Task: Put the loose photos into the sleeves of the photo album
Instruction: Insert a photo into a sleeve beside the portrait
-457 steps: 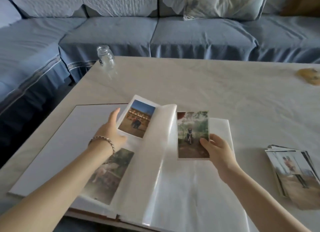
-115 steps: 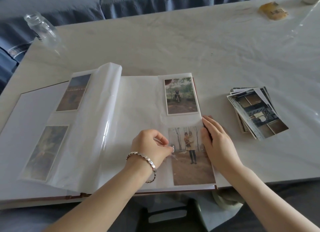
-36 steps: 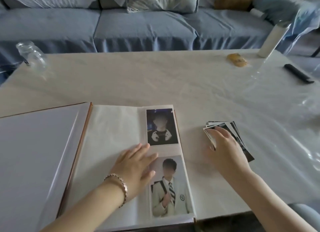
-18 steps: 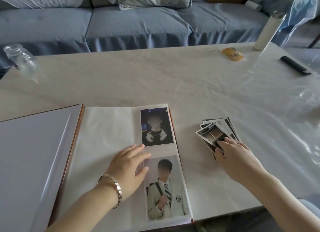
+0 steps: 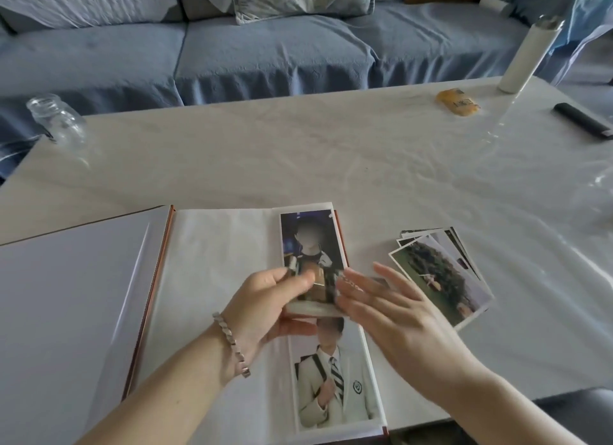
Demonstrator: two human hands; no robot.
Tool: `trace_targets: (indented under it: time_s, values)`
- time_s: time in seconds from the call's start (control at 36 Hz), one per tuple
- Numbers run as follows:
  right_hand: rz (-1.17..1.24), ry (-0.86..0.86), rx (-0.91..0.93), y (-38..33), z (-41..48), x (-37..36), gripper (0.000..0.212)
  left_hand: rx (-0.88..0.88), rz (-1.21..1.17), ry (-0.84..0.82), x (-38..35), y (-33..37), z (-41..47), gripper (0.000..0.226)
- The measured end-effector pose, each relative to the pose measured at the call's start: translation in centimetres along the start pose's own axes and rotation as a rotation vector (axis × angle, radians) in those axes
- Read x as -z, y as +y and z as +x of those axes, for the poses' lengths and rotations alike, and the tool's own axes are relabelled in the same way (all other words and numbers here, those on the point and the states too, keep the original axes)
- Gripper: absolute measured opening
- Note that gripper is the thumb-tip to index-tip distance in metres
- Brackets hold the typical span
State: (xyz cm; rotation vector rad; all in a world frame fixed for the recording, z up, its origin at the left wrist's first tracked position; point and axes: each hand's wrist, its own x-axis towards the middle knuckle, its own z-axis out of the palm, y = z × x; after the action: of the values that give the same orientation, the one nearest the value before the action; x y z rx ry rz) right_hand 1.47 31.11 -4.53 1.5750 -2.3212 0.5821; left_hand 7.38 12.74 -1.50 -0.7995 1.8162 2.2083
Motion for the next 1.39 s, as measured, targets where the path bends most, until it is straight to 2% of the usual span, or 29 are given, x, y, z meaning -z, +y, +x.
trace_targets:
  time_s: [0.06, 0.08, 0.14, 0.22, 0.25, 0.28, 0.33, 0.36, 0.42, 0.44, 0.47, 0.53, 0.58, 0.69, 0.86, 0.97, 1.08, 1.19, 1.31, 1.39]
  values:
    - [0.088, -0.024, -0.041, -0.4, 0.1, -0.5, 0.030, -0.088, 0.141, 0.126, 0.5, -0.2, -0.1, 0.009]
    - [0.163, -0.019, -0.114, -0.5, 0.1, -0.8, 0.033, -0.128, 0.199, 0.171, 0.9, -0.4, 0.1, 0.012]
    - [0.323, -0.014, -0.376, -1.0, 0.6, -0.8, 0.051, -0.214, 0.306, 0.244, 1.9, -0.5, 0.2, 0.017]
    - [0.603, -0.056, -0.876, -1.8, 1.9, -0.7, 0.082, -0.314, 0.396, 0.283, 3.2, -0.4, 0.0, 0.020]
    - [0.740, -0.080, -0.976, -1.7, 2.4, -0.8, 0.077, -0.331, 0.402, 0.277, 3.6, -0.3, -0.1, 0.020]
    - [0.928, -0.122, -1.030, -1.4, 2.8, -0.8, 0.062, -0.340, 0.407, 0.269, 3.9, -0.3, 0.0, 0.020]
    - [1.273, -0.232, -1.054, -1.2, 3.4, -0.7, 0.032, -0.362, 0.423, 0.263, 4.5, -0.3, 0.1, 0.020]
    - [1.350, -0.279, -1.054, -1.2, 3.5, -0.8, 0.027, -0.385, 0.451, 0.274, 4.8, -0.3, 0.0, 0.018]
    - [1.284, -0.319, -1.056, -1.4, 3.8, -1.3, 0.024, -0.443, 0.617, 0.357, 5.5, -0.6, 0.2, 0.009]
    - [1.205, -0.292, -1.052, -1.4, 4.0, -1.6, 0.022, -0.455, 0.739, 0.408, 5.9, -0.9, 0.4, 0.014]
    - [1.128, -0.237, -1.052, -1.3, 4.3, -2.0, 0.020, -0.428, 0.916, 0.462, 6.3, -1.4, 0.6, 0.030]
    - [1.064, -0.066, -1.092, -0.6, 4.9, -2.3, 0.016, -0.282, 1.315, 0.527, 7.2, -2.7, 1.2, 0.051]
    - [0.966, 0.079, -1.091, 0.3, 5.6, -2.4, 0.014, -0.209, 1.514, 0.579, 8.2, -4.1, 1.8, 0.063]
    - [0.719, 0.179, -1.002, 2.0, 7.1, -2.5, 0.014, -0.077, 1.579, 0.577, 8.7, -6.1, 2.4, 0.072]
    - [0.445, 0.097, -0.894, 2.6, 9.0, -3.2, 0.016, -0.187, 1.563, 0.578, 8.9, -7.1, 2.8, 0.065]
    - [0.402, -0.005, -0.858, 2.0, 9.5, -3.8, 0.024, -0.223, 1.515, 0.590, 8.8, -7.2, 2.9, 0.065]
    - [0.371, -0.161, -0.830, 1.5, 9.8, -4.1, 0.023, -0.253, 1.507, 0.610, 8.9, -7.4, 3.1, 0.064]
    - [0.526, -0.250, -0.880, 1.4, 9.9, -4.1, 0.022, -0.268, 1.502, 0.625, 9.0, -7.6, 3.2, 0.064]
    - [0.480, -0.129, -0.914, 1.7, 9.9, -3.3, 0.020, -0.295, 1.493, 0.650, 9.0, -7.7, 3.3, 0.063]
    - [0.328, 0.010, -0.833, 1.4, 9.9, -2.5, 0.025, -0.328, 1.477, 0.676, 9.0, -7.9, 3.4, 0.063]
